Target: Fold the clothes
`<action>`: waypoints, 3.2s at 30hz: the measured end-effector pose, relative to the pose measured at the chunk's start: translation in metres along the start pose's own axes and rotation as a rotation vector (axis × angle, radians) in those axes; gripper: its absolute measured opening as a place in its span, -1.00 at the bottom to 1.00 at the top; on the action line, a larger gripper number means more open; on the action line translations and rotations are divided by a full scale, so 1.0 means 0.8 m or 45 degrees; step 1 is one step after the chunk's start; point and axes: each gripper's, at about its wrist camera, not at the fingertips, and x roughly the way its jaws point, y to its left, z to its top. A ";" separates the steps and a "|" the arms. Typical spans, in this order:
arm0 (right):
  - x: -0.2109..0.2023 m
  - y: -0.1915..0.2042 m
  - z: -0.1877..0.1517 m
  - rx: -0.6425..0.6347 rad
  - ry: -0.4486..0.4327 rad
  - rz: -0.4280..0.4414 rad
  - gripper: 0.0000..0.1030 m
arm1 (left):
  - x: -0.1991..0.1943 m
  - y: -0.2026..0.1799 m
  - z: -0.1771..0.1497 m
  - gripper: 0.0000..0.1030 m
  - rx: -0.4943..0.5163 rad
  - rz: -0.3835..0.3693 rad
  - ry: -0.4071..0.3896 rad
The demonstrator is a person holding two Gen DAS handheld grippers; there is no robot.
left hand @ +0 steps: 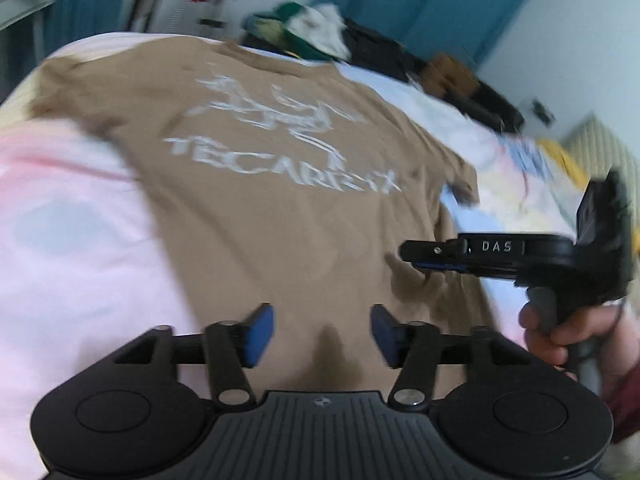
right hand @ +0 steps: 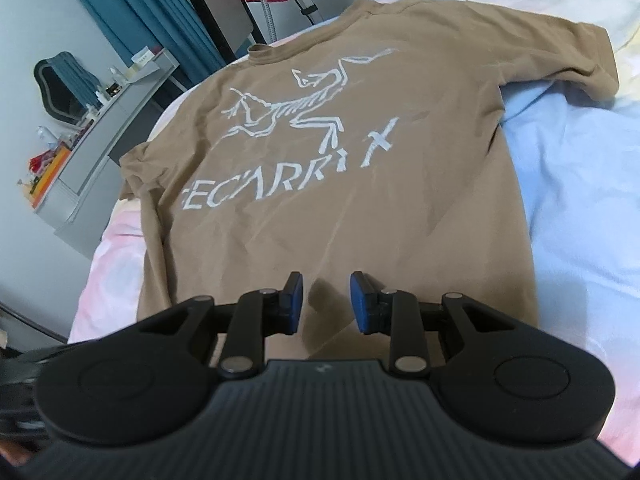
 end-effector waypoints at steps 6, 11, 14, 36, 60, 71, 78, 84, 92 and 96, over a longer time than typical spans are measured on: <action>-0.008 -0.002 0.004 0.025 -0.024 0.029 -0.42 | -0.018 0.051 -0.033 0.37 -0.328 0.030 0.163; -0.010 -0.006 0.003 0.049 -0.019 0.035 -0.42 | 0.003 0.044 -0.045 0.33 -0.364 -0.058 0.250; -0.005 -0.005 0.000 0.039 0.003 0.031 -0.42 | 0.008 0.030 -0.048 -0.52 -0.265 -0.046 0.278; 0.019 0.009 -0.016 -0.125 0.122 -0.076 -0.50 | -0.083 0.084 -0.017 -0.95 -0.229 0.156 0.301; 0.016 0.008 -0.018 -0.149 0.109 -0.064 -0.48 | -0.057 0.032 -0.010 -0.90 -0.020 0.266 0.350; -0.080 0.000 -0.012 -0.113 0.015 -0.069 -0.33 | -0.073 0.088 -0.034 -0.63 -0.167 0.224 0.357; -0.102 -0.014 -0.030 -0.183 0.219 -0.218 0.39 | -0.083 0.096 -0.038 0.00 -0.202 0.034 0.266; -0.056 0.003 -0.061 -0.219 0.492 -0.331 0.37 | -0.061 0.085 -0.045 -0.05 -0.088 0.020 0.338; -0.059 0.067 -0.111 -0.566 0.541 -0.374 -0.77 | -0.072 0.059 -0.048 -0.87 0.078 -0.035 0.311; -0.096 0.073 -0.110 -0.619 0.509 -0.333 -0.81 | -0.101 0.071 -0.039 -0.93 -0.022 -0.105 0.284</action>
